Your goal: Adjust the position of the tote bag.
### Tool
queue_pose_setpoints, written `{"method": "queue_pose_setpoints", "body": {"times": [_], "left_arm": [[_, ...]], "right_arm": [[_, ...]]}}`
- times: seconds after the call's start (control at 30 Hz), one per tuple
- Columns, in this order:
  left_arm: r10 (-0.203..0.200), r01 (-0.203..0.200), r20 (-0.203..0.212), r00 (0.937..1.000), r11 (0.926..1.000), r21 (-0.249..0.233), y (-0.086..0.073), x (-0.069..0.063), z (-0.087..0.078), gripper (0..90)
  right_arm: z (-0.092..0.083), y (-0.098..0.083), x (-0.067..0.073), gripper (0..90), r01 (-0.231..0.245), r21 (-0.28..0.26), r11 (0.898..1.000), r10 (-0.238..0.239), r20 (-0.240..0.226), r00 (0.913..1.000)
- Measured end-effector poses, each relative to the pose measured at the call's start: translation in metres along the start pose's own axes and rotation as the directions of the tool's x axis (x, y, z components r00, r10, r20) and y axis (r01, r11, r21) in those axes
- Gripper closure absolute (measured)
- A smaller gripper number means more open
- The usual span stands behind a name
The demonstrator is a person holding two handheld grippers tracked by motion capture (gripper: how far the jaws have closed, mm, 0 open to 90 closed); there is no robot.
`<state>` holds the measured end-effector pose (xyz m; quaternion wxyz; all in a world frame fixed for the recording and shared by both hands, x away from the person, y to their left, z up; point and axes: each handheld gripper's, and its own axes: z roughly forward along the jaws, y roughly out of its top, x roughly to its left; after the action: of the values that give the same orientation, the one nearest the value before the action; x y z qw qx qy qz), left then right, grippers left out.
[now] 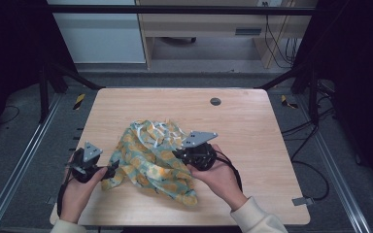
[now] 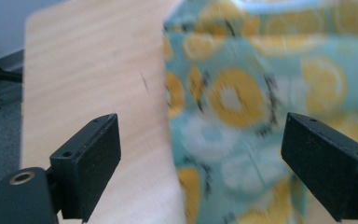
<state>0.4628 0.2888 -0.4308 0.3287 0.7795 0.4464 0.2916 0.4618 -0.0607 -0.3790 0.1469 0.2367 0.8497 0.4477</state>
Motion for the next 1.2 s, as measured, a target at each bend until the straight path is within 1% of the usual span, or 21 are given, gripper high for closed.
{"method": "queue_pose_setpoints", "body": {"times": [0.03,0.07,0.1,0.2,0.23,0.27,0.3,0.4,0.47,0.53,0.6,0.8,0.83,0.87,0.9,0.93,1.0,1.07,1.1,1.13,1.2], "left_arm": [[0.004,-0.004,0.002,1.0000,1.0000,-0.002,0.007,0.003,0.001,12.1],[0.004,-0.004,0.002,1.0000,1.0000,-0.002,0.007,0.003,0.001,12.4],[0.020,-0.020,0.019,0.9996,0.9997,0.010,0.022,0.008,0.006,12.4],[0.026,-0.027,0.034,0.9991,0.9990,0.034,0.042,0.014,0.022,12.5],[0.029,-0.030,0.032,0.9991,0.9986,0.042,0.047,0.016,0.028,12.8],[0.029,-0.030,0.032,0.9991,0.9986,0.042,0.047,0.016,0.028,13.1],[0.035,-0.036,0.027,0.9990,0.9976,0.058,0.057,0.018,0.041,13.3],[0.042,-0.044,0.030,0.9987,0.9958,0.080,0.070,0.021,0.058,13.5],[0.047,-0.048,0.023,0.9987,0.9956,0.080,0.078,0.022,0.069,14.5],[0.051,-0.053,0.029,0.9983,0.9940,0.096,0.084,0.023,0.081,15.2],[0.058,-0.061,0.027,0.9979,0.9899,0.128,0.086,0.025,0.092,16.0],[0.042,-0.048,0.042,0.9982,0.9843,0.170,0.079,0.027,0.111,18.0],[0.044,-0.052,0.045,0.9980,0.9823,0.180,0.078,0.027,0.115,18.1],[0.044,-0.052,0.045,0.9980,0.9823,0.180,0.078,0.027,0.115,18.2],[0.048,-0.057,0.049,0.9977,0.9792,0.195,0.076,0.027,0.121,18.2],[0.048,-0.057,0.049,0.9977,0.9792,0.195,0.076,0.027,0.121,18.2],[0.028,-0.041,0.068,0.9973,0.9792,0.198,0.075,0.027,0.131,18.0],[0.021,-0.035,0.072,0.9972,0.9790,0.201,0.075,0.027,0.134,17.3],[-0.014,-0.003,0.086,0.9962,0.9805,0.197,0.076,0.027,0.138,17.3],[-0.016,-0.002,0.091,0.9957,0.9799,0.199,0.077,0.025,0.140,17.5],[-0.005,-0.014,0.087,0.9962,0.9775,0.210,0.077,0.023,0.142,18.7]], "right_arm": [[0.001,-0.001,0.001,90.0,0.002,0.002,1.000,-0.002,-0.005,1.0000],[0.001,-0.001,0.001,90.0,0.002,0.002,1.000,-0.002,-0.005,1.0000],[0.003,-0.005,0.003,90.0,0.007,0.013,1.000,-0.007,-0.013,0.9999],[0.005,-0.010,0.002,90.0,0.001,0.021,1.000,-0.001,-0.016,0.9999],[0.004,-0.011,0.000,90.0,-0.005,0.022,1.000,0.005,-0.015,0.9999],[0.004,-0.011,0.000,90.0,-0.005,0.022,1.000,0.005,-0.015,0.9999],[0.002,-0.014,-0.005,90.0,-0.019,0.019,1.000,0.019,-0.007,0.9998],[-0.002,-0.015,-0.014,90.0,-0.038,0.009,0.999,0.038,0.005,0.9993],[-0.004,-0.015,-0.021,90.0,-0.053,0.004,0.999,0.053,0.016,0.9985],[-0.007,-0.015,-0.028,90.0,-0.064,0.000,0.998,0.064,0.026,0.9976],[-0.009,-0.013,-0.036,90.0,-0.077,-0.008,0.997,0.077,0.042,0.9962],[-0.017,-0.009,-0.052,90.0,-0.108,-0.030,0.994,0.111,0.079,0.9908],[-0.018,-0.009,-0.053,90.0,-0.111,-0.029,0.993,0.113,0.079,0.9905],[-0.018,-0.009,-0.053,90.0,-0.111,-0.029,0.993,0.113,0.079,0.9905],[-0.018,-0.008,-0.053,90.0,-0.110,-0.027,0.994,0.112,0.082,0.9903],[-0.018,-0.008,-0.054,90.0,-0.108,-0.028,0.994,0.110,0.081,0.9906],[-0.018,-0.007,-0.053,89.9,-0.108,-0.025,0.994,0.110,0.079,0.9908],[-0.018,-0.007,-0.053,89.9,-0.107,-0.025,0.994,0.109,0.078,0.9910],[-0.017,-0.006,-0.053,89.9,-0.105,-0.023,0.994,0.106,0.076,0.9914],[-0.017,-0.006,-0.053,89.9,-0.101,-0.024,0.995,0.103,0.076,0.9917],[-0.017,-0.006,-0.053,89.9,-0.101,-0.022,0.995,0.103,0.077,0.9918]]}}
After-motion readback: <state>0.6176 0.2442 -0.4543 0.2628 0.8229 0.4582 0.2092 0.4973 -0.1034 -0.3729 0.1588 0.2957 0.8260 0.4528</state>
